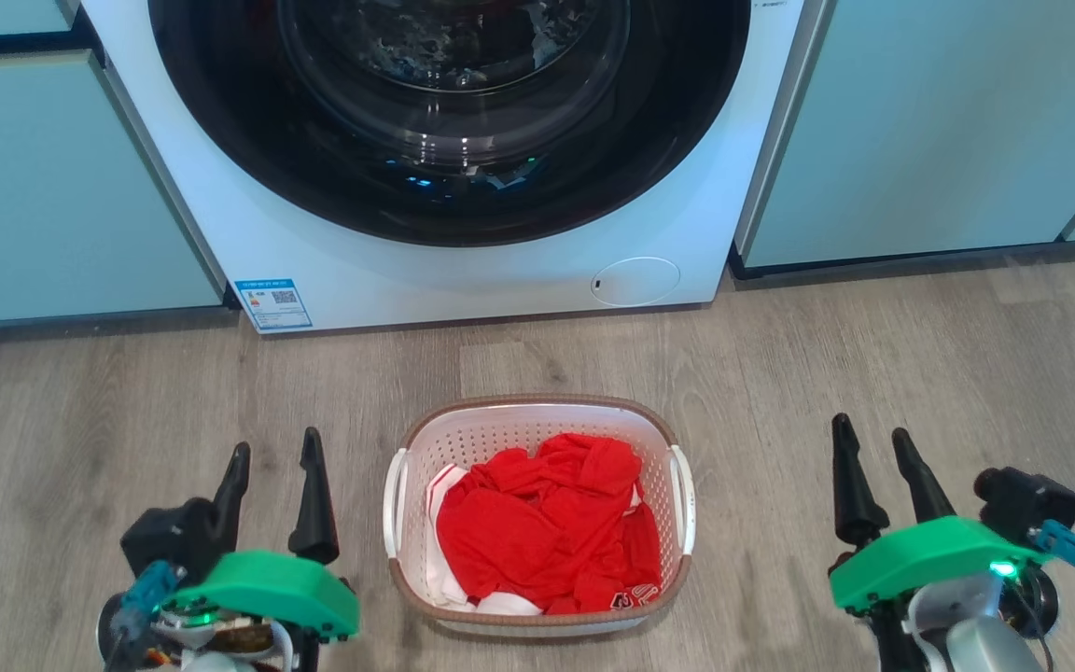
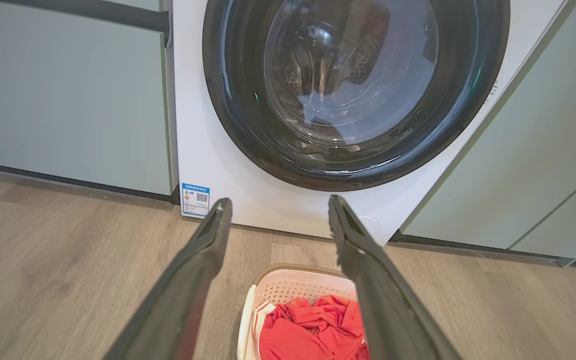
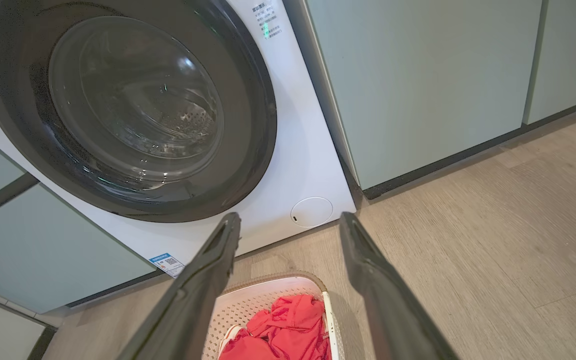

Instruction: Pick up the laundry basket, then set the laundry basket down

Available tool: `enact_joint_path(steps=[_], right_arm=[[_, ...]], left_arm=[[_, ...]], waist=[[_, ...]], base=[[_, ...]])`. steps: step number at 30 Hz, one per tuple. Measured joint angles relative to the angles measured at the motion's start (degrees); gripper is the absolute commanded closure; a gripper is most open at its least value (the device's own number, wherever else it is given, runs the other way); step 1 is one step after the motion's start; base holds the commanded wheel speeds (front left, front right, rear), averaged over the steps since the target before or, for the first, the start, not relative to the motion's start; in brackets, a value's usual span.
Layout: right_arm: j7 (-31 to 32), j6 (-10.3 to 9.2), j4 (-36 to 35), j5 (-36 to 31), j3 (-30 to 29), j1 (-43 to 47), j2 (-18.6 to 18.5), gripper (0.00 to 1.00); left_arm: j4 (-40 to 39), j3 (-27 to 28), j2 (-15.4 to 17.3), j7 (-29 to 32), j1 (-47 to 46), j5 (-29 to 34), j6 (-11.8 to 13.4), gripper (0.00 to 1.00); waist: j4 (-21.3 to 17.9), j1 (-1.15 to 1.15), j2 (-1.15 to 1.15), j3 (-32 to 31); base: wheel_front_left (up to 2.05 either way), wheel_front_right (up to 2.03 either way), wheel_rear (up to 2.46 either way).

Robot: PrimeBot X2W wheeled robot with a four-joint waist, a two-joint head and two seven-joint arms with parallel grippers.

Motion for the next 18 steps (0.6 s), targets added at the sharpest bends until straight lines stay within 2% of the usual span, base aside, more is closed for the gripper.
enact_joint_path(steps=[18], right_arm=[[-2.85, 0.0, -0.97, -11.06, 2.03, -0.01, -0.12, 0.0]], left_arm=[[-0.54, -1.66, 0.1, -3.07, 0.47, 11.12, 0.48, 0.0]], waist=[[-0.3, 0.0, 0.0, 0.14]], base=[[0.0, 0.0, 0.0]])
